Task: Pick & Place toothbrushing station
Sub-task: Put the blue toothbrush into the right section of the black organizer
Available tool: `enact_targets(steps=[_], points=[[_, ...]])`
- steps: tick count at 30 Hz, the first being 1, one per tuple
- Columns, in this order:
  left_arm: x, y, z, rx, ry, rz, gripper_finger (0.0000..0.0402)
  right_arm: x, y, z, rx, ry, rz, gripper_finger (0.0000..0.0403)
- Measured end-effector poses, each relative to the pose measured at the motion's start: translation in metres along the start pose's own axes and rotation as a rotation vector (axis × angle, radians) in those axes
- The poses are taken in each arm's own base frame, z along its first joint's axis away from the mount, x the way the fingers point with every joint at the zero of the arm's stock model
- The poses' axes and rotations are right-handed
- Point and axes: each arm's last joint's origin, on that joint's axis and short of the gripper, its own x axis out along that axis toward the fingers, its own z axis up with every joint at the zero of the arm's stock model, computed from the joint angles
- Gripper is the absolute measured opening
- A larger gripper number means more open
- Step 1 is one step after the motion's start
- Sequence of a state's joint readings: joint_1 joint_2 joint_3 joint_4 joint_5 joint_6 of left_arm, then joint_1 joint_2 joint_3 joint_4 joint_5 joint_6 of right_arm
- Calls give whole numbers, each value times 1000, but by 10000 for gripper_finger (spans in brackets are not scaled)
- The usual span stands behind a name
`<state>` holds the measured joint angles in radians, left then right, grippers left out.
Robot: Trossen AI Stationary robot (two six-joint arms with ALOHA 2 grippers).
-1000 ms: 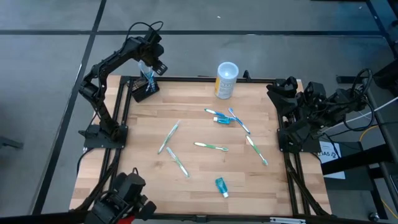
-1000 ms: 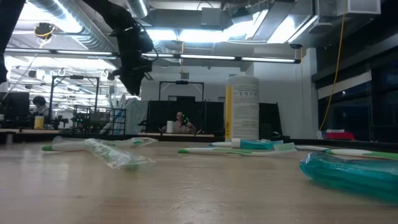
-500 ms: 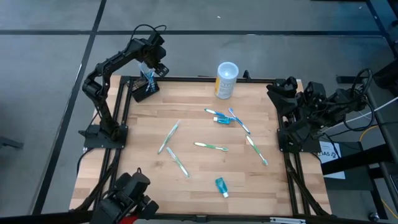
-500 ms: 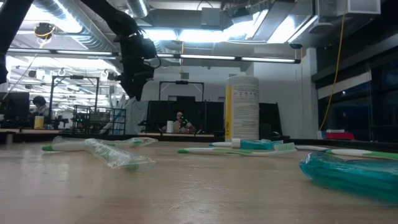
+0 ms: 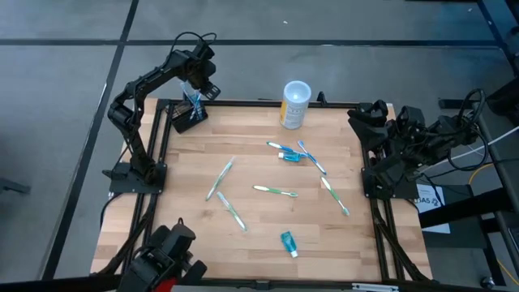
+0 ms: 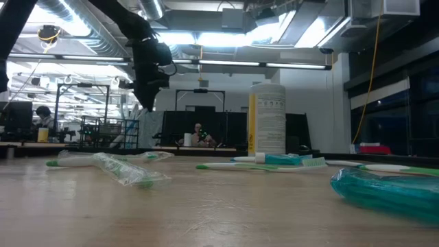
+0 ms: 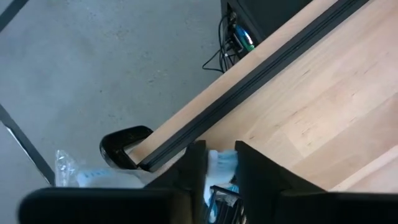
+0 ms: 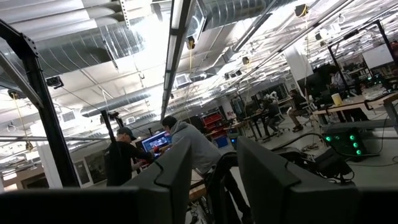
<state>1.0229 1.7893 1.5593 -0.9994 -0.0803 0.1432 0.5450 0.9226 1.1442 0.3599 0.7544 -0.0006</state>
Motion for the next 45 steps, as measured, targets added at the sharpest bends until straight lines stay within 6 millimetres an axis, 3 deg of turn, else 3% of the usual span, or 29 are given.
enact_targets(steps=[7,15,18,27,30,38,45], points=[[0,0,0,-4,1,0,17,0,0,0,0,0,3,130],[-2,0,-1,-14,1,-1,16,0,0,0,2,0,3,130],[-13,1,-1,-28,-25,0,16,0,0,0,4,0,3,130],[-77,6,2,-71,-241,27,16,0,0,-1,-6,6,3,130],[-90,9,-2,-92,-277,38,16,0,0,-1,-13,6,3,130],[-105,10,-11,-142,-310,62,16,0,0,-1,-18,11,3,130],[-96,6,-16,-207,-336,100,16,0,1,-2,-24,22,7,130]])
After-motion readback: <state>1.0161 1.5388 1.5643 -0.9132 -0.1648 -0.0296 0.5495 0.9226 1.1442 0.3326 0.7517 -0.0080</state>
